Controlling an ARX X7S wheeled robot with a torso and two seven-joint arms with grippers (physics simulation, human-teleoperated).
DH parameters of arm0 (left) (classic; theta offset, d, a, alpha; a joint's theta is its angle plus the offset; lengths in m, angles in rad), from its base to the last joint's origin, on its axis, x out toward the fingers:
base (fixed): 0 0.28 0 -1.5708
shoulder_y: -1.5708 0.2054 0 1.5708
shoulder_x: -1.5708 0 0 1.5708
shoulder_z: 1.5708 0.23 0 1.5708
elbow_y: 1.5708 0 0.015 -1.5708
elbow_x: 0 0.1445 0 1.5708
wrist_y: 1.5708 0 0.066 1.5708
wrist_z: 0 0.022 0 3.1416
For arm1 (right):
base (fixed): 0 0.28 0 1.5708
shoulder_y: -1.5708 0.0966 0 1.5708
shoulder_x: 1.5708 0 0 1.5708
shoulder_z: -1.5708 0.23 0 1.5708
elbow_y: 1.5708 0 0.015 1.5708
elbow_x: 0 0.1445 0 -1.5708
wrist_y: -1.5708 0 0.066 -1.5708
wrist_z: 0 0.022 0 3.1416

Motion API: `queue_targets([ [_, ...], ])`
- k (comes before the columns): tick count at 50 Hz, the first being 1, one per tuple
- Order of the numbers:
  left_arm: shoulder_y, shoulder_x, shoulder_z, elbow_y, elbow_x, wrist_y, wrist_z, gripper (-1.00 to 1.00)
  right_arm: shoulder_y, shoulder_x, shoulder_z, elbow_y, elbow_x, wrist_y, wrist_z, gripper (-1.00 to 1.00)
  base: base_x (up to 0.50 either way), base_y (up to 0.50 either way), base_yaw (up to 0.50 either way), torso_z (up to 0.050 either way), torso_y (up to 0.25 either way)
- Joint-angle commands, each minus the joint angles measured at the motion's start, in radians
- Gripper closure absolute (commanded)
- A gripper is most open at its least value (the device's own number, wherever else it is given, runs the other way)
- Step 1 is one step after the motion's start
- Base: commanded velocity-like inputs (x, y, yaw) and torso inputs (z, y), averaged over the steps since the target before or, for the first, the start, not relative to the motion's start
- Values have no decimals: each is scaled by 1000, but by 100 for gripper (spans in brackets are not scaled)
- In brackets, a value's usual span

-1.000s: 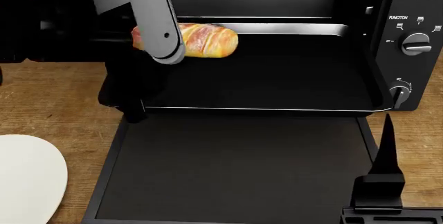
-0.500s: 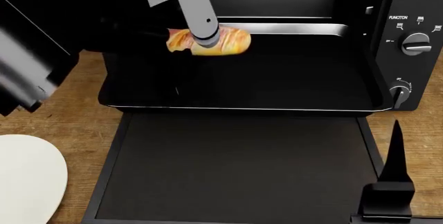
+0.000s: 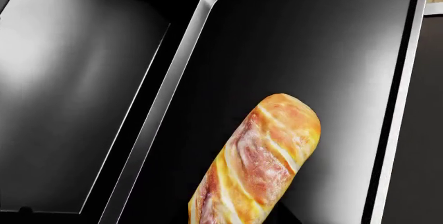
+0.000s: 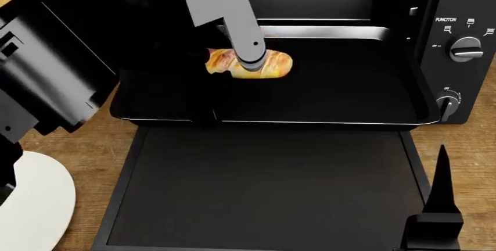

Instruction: Place the baguette on the tray of the toaster oven.

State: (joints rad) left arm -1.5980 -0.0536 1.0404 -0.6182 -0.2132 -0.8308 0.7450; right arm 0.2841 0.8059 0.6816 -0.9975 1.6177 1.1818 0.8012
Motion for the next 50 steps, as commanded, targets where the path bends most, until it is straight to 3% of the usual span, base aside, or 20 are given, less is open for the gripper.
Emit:
queue_targets([
  [1, 6, -3, 13, 16, -10, -10, -10, 100, -8, -2, 0, 0, -6, -2, -7, -100, 0, 0, 0, 0, 0],
  [36, 30, -6, 45, 33, -27, -5, -22, 100, -51, -20, 14, -8, -49, -4, -49, -100, 0, 0, 0, 0, 0],
  [37, 30, -6, 46, 32, -26, -2, -23, -100, -52, -20, 14, -7, -49, -4, -48, -100, 0, 0, 0, 0, 0],
  [50, 11, -17, 43, 55, -36, -6, -25, -100, -55, -22, 5, -6, -57, -10, -51, -100, 0, 0, 0, 0, 0],
])
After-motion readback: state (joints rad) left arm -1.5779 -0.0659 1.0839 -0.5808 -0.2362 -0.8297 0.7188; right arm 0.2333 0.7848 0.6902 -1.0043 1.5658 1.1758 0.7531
